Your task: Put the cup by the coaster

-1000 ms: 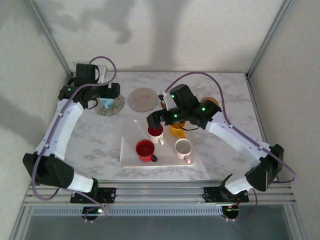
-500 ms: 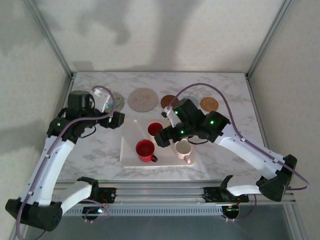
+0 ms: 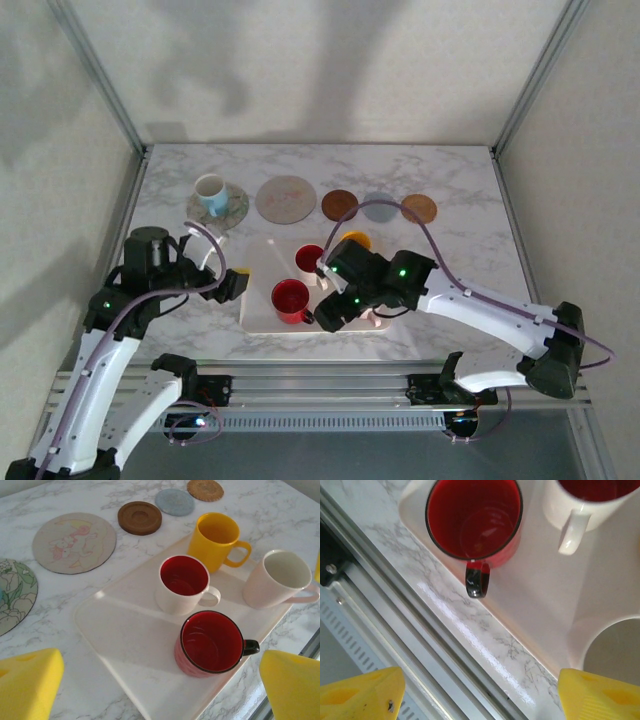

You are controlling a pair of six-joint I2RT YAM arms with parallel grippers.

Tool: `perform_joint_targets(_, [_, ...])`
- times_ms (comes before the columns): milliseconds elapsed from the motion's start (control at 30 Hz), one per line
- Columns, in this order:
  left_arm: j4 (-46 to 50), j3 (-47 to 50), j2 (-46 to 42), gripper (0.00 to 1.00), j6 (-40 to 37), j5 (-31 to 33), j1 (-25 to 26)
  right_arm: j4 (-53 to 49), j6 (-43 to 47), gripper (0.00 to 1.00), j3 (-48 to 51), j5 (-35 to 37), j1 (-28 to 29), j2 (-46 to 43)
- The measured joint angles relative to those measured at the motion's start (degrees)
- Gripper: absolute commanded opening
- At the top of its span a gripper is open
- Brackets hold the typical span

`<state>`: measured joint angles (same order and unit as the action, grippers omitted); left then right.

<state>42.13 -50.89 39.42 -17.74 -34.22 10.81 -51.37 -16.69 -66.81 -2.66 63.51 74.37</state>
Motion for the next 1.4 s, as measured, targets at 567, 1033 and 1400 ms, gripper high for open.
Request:
perform_joint_targets(567, [0.0,5.4,-4.0,1.00,-10.1,-7.0,0.0,10.6,-4.1,0.62,0.7,1.4,2.8,13.2])
perform_joint_targets(1033, [1.4,6.5,-2.1,1.00,-17.3,-6.9,0.0,15.1,-8.3,0.51,0.7,2.5,4.2,20.7])
perform_joint_targets(1400, [1.4,6.6,-3.0,1.00,-17.0,-6.4,0.0,15.2,-8.7,0.47,0.7,5.8,4.5,22.4])
